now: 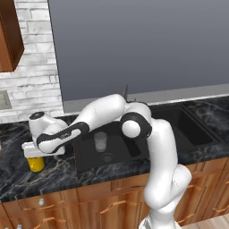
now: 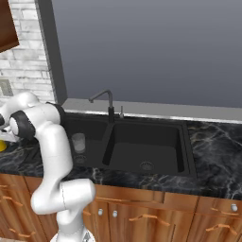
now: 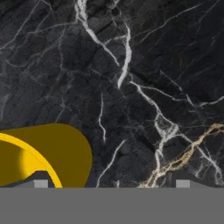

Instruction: Place the glass cup in the left basin and the mug in the right basin of the sink.

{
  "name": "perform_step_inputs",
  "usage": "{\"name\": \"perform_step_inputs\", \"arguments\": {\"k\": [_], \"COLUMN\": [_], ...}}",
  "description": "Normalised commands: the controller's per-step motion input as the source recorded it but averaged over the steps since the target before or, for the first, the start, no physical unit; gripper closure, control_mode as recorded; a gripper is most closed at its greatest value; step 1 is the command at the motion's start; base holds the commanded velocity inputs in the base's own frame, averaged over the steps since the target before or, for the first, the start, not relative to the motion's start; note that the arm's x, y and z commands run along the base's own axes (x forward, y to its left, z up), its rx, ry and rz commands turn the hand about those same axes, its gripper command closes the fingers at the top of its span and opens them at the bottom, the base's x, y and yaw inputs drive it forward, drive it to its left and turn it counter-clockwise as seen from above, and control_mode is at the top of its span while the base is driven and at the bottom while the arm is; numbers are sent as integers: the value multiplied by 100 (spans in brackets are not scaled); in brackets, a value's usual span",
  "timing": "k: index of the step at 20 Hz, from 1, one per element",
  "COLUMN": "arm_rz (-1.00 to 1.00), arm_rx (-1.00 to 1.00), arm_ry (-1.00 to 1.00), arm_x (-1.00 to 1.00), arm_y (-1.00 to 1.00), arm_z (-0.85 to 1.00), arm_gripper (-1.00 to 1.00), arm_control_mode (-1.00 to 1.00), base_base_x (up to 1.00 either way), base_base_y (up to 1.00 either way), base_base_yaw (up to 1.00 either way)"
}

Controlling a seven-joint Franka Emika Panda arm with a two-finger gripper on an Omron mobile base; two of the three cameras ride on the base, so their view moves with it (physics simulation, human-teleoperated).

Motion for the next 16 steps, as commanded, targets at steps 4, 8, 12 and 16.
{"name": "perform_step_inputs", "arguments": {"k": [4, 8, 12, 16], "arm_rz": [-1, 0, -6, -11], "arm_rx": [0, 0, 2, 5], "arm_ry": [-2, 0, 1, -1], "arm_x": [-3, 0, -10, -34], "arm_y": [0, 0, -20, -53], "arm_z": [-10, 0, 9, 31], "arm_gripper": [100, 100, 100, 100], "arm_control_mode": [-100, -100, -100, -100], "base_base_x": [0, 0, 0, 0], "base_base_y": [0, 0, 0, 0], "base_base_yaw": [0, 0, 0, 0]}}
